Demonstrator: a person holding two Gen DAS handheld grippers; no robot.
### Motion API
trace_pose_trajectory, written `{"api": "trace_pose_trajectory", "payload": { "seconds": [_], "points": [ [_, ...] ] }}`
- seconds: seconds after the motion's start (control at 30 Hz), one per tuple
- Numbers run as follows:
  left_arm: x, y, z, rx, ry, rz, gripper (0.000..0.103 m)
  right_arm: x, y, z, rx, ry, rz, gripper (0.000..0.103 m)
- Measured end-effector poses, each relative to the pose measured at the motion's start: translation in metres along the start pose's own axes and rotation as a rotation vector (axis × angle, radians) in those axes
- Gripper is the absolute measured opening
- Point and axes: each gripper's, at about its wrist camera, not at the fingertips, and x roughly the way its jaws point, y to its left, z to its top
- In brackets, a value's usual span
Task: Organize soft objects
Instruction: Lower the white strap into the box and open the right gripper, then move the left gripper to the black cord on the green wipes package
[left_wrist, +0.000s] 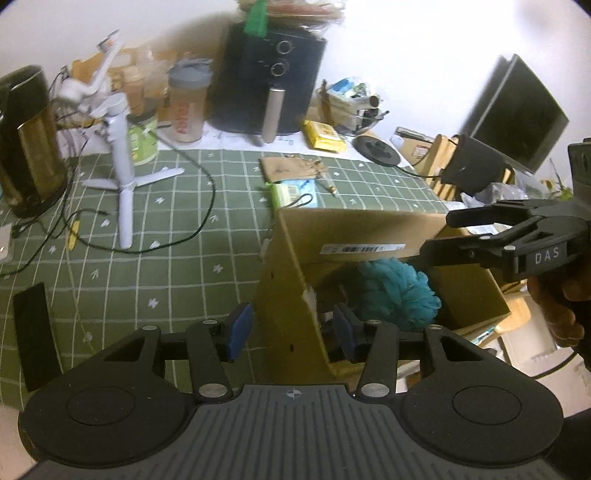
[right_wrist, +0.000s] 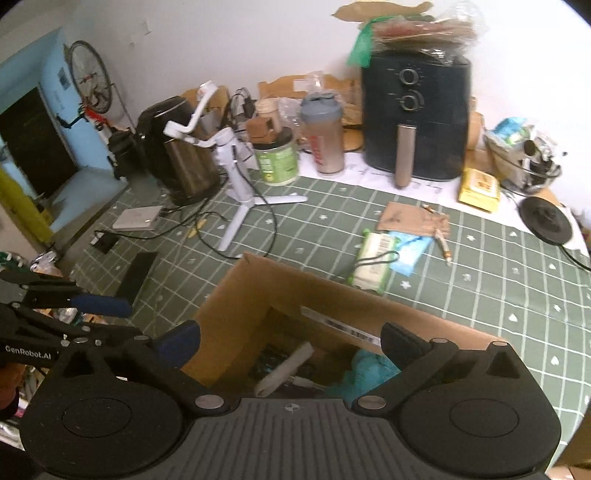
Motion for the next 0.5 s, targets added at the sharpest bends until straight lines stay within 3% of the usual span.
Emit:
{"api": "trace_pose_trajectory", "payload": {
  "seconds": [0.5],
  "points": [
    [0.025, -0.026, 0.033, 0.100, -0.024, -0.039, 0.047, -0.025, -0.059, -0.013, 0.129, -0.058, -0.095, 0.103]
  ]
}}
